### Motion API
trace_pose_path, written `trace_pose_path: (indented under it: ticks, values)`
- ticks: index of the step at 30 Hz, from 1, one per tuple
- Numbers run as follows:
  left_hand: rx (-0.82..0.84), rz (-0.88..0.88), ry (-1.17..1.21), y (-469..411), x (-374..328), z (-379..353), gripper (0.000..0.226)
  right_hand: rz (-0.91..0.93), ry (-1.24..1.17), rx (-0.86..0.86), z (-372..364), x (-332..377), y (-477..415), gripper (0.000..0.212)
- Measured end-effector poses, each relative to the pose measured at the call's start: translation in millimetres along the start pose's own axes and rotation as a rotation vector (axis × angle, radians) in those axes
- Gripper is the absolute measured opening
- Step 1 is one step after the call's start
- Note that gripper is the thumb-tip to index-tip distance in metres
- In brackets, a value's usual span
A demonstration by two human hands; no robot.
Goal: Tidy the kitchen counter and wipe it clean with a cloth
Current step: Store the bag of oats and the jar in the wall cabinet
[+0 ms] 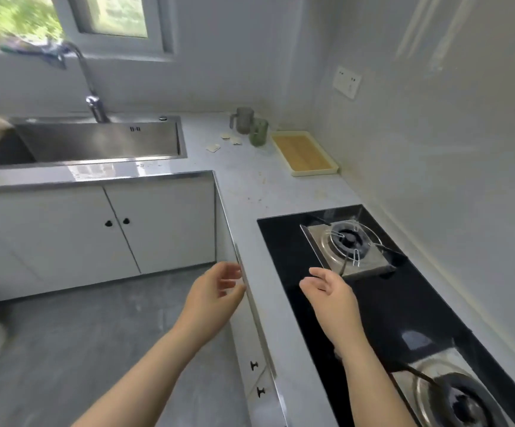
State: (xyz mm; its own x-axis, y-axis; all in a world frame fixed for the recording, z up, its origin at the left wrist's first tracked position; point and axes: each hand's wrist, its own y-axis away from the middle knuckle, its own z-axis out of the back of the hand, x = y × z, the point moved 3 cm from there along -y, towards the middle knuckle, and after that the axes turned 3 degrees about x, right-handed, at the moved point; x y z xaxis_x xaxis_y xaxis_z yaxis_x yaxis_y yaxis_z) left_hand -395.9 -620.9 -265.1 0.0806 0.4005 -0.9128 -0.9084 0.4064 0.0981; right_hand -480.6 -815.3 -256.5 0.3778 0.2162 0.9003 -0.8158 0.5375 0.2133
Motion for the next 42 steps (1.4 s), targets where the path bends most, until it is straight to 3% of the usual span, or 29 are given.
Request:
trace_pose_path:
  ticks: [16, 42]
  values:
    - [-0.311, 0.079, 0.051, -17, 97, 259, 0.023, 0.186, 0.036, 0.227, -269, 136, -33, 0.027]
    - [-0.707, 0.276, 0.056, -210, 169, 467, 0.024, 0.348, 0.127, 0.645, -532, 295, -259, 0.029]
